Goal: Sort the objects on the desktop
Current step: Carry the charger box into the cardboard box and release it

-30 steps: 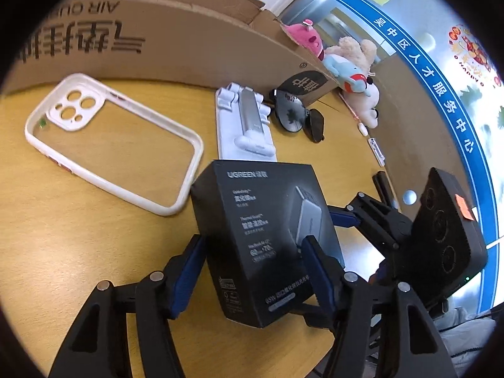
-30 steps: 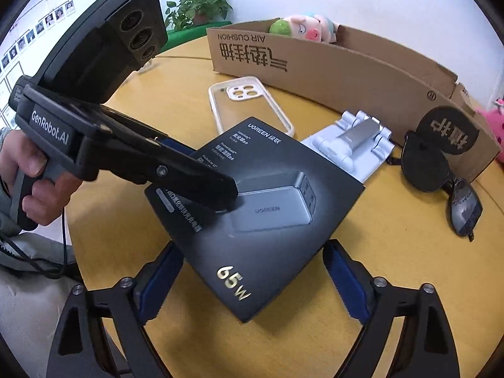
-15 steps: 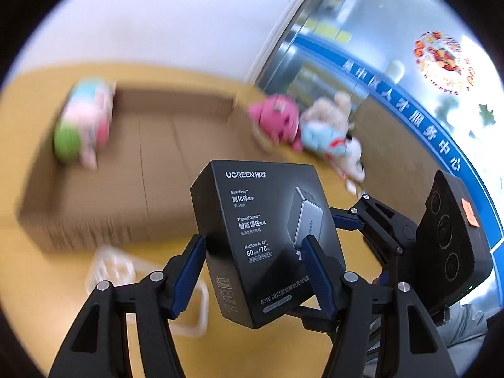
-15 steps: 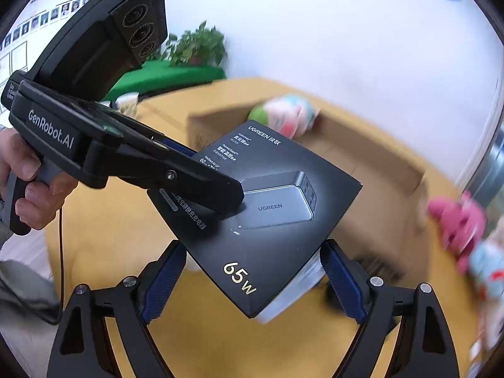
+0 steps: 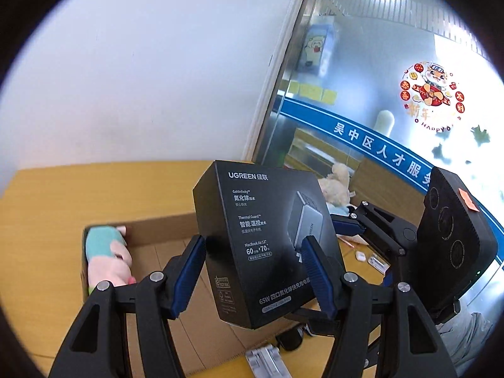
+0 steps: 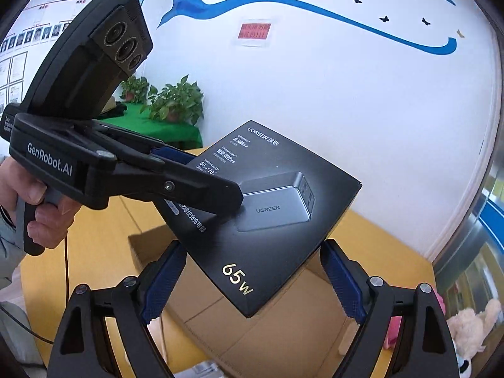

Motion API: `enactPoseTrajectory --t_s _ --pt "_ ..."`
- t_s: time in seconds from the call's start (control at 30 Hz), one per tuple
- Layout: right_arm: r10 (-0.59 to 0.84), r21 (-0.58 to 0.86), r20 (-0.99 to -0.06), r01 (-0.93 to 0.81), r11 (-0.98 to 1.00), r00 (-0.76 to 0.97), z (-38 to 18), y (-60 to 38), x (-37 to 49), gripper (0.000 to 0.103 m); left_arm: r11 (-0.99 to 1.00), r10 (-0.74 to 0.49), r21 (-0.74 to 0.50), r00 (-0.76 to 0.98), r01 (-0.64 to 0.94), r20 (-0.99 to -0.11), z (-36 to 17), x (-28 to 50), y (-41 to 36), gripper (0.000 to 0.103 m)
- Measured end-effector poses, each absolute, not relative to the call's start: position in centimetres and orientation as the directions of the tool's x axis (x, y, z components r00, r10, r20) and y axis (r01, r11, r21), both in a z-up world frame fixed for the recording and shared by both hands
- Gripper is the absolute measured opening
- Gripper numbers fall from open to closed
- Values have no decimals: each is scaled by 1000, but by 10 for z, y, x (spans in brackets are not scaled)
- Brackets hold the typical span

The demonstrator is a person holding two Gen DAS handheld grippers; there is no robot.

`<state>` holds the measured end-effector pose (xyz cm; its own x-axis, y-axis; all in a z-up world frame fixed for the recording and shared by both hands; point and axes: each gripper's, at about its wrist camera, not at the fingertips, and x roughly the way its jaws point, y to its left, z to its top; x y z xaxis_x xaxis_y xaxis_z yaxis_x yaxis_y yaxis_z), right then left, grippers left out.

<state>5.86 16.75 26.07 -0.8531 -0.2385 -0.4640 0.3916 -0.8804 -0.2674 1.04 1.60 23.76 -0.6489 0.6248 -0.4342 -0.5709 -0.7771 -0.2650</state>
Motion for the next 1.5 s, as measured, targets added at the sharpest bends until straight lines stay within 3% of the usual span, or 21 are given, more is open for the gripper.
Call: enactPoseTrajectory --t_s 0.3,0.5,0.87,1.07,1.27,1.5 --pt "-233 -273 -463 388 -880 -855 278 169 4 87 -797 601 -263 -672 -544 -433 246 -45 8 62" --pt "-255 -220 -509 410 -885 -823 265 183 -54 87 -820 568 -277 -657 -500 -496 226 -101 10 62" --pt "-307 -20 -709 452 -892 -635 154 208 -162 87 -843 538 -409 -506 -351 -675 99 -209 8 62" --pt "-333 101 -791 427 -898 -513 88 224 -213 86 -871 490 -418 -403 -259 -773 42 -242 18 62" --pt "-322 131 -835 408 -904 -447 55 226 -232 86 -932 342 -256 -392 -255 -854 36 -246 40 62" --pt "-244 64 -838 357 -932 -489 66 233 -203 87 -935 344 -248 -480 -254 -807 75 -215 20 62"
